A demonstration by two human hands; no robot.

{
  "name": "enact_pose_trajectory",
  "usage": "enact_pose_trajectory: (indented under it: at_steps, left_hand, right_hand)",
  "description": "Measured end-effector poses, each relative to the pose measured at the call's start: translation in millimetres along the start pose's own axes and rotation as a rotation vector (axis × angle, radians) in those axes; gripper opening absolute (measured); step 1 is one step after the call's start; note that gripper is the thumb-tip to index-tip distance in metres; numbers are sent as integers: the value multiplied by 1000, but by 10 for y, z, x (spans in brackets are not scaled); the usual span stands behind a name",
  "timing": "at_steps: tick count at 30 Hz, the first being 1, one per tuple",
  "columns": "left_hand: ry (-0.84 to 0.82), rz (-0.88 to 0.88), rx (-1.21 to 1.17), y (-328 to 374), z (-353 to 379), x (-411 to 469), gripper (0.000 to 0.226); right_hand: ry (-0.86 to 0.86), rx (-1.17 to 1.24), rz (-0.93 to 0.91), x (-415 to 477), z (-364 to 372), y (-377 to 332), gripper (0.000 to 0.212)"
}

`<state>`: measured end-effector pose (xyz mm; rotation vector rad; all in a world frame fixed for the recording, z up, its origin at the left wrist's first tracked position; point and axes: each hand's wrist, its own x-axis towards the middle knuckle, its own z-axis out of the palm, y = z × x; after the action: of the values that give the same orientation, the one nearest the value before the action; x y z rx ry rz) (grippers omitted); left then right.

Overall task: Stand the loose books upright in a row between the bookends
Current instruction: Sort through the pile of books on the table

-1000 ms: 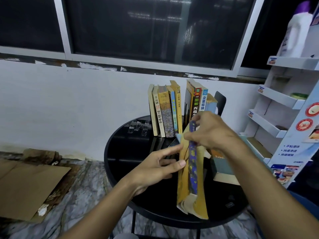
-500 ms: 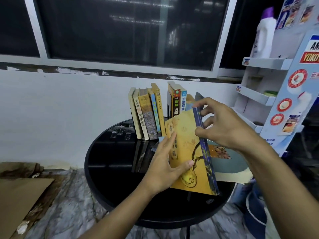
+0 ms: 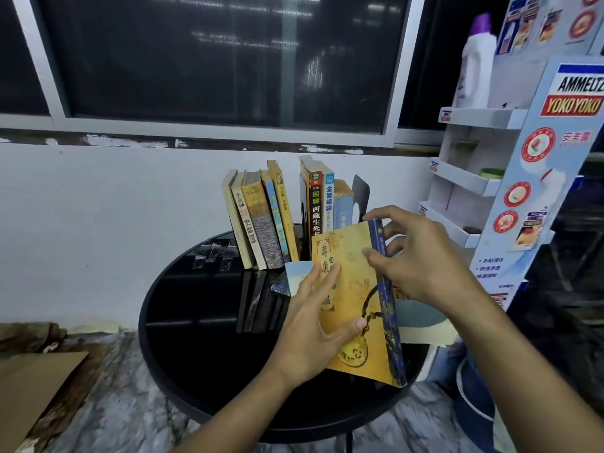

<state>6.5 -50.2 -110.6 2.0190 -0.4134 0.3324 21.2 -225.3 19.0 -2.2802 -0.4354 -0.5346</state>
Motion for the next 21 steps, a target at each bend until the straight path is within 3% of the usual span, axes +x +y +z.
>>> enact_pose_trajectory:
  at_steps: [5,9,13,21]
  left_hand:
    - [71,28,62,58,-392,283,77]
    - [194,73,310,-23,-868,793,69]
    - [283,66,601,-94,-1269,1368,75]
    - [182,-114,844,-140,-1468,2069,76]
  right_hand:
    - [160,40,-30,192,-147,-137,39]
    - [252,31,-80,466,-199,-312,39]
    - [305,21,-155,723,-176,-473,38]
    - [319,-40,-267,1187,-22,-723,38]
